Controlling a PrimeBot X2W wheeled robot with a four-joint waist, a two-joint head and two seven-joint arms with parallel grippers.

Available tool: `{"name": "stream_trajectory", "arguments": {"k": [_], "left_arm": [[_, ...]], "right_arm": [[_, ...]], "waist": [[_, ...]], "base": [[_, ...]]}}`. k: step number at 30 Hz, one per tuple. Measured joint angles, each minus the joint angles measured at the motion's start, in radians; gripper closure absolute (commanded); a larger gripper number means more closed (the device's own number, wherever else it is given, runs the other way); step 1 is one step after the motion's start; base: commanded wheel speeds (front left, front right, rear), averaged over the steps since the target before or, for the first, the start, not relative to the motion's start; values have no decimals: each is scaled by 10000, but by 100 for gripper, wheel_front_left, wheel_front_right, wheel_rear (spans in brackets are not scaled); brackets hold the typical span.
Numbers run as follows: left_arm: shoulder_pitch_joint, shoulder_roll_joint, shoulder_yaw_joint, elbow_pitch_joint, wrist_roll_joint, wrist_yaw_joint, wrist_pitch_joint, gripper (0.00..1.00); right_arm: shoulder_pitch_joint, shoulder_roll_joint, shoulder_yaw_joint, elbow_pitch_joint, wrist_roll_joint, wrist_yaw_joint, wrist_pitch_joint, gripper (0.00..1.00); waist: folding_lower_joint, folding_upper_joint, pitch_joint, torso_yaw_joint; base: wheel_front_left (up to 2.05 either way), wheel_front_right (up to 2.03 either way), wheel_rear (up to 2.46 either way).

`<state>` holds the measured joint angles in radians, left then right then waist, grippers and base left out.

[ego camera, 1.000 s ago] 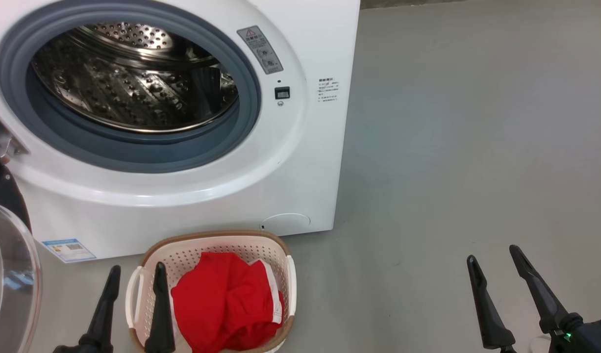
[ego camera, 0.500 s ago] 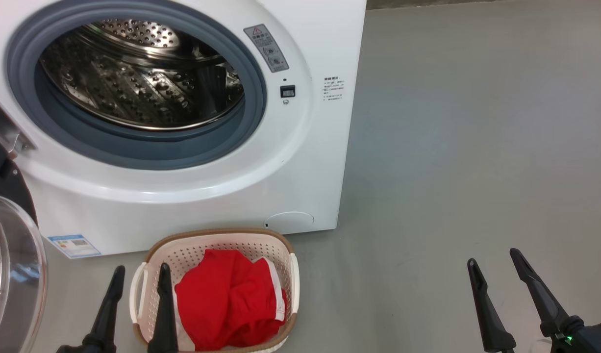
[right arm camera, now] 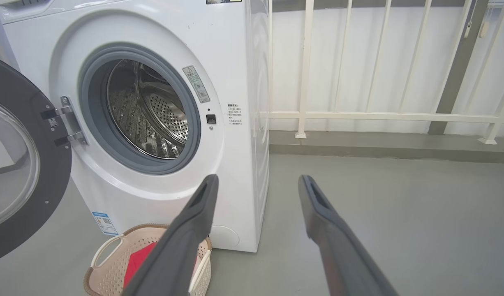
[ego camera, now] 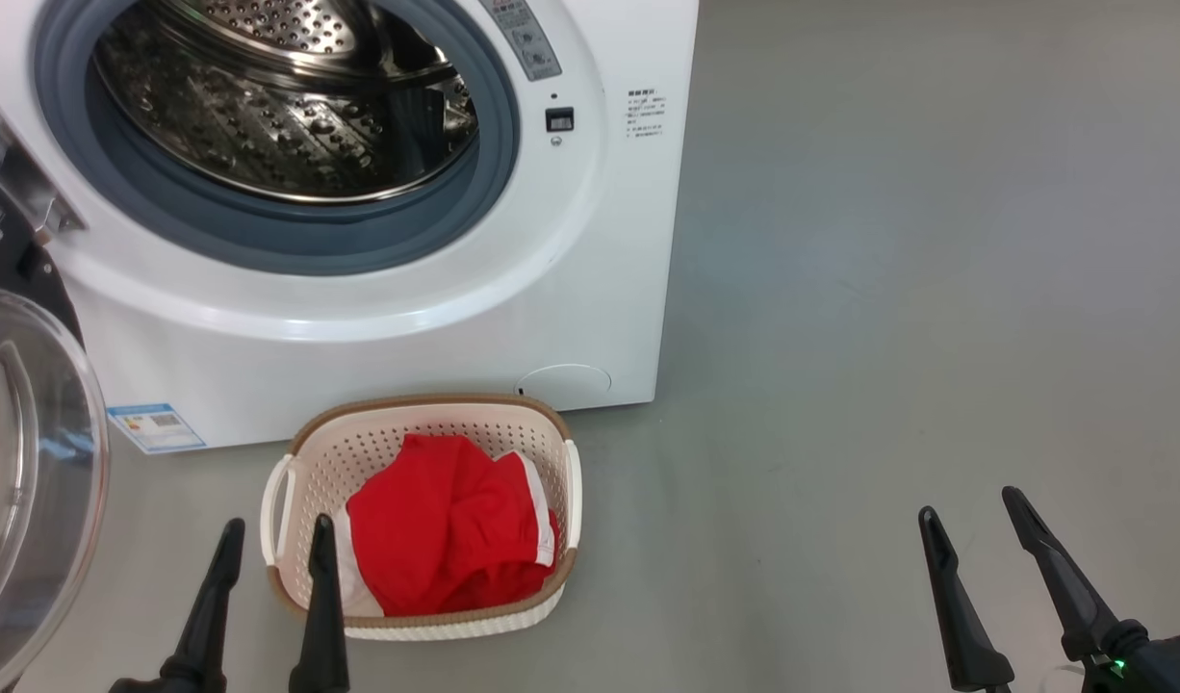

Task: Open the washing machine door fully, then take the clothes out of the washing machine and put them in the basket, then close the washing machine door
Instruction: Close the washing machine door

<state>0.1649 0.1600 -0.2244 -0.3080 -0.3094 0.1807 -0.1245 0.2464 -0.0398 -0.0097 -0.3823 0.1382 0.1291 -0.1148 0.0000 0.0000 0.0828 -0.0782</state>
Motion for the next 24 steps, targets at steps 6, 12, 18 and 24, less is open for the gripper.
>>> {"name": "stream_trajectory", "arguments": {"k": [6, 12, 18, 24], "left_arm": [[0, 4, -12, -23, 0, 100, 19, 0], [-4, 4, -21, -25, 109, 276, 84, 0], [-12, 0, -17, -92, 270, 476, 40, 0], [-12, -12, 10, -215, 314, 621, -105, 0]], "right_arm": [[0, 0, -2, -6, 0, 0, 0, 0], [-2, 0, -6, -8, 17, 0, 2, 0], [-2, 0, -23, -65, 17, 0, 92, 0], [-5, 0, -6, -138, -2, 0, 171, 0]], "waist": [[0, 0, 41, 45], [0, 0, 78, 154], [0, 0, 91, 498], [0, 0, 101, 1055]], "base": [[-17, 17, 0], [0, 0, 0], [0, 0, 0], [0, 0, 0]]}}
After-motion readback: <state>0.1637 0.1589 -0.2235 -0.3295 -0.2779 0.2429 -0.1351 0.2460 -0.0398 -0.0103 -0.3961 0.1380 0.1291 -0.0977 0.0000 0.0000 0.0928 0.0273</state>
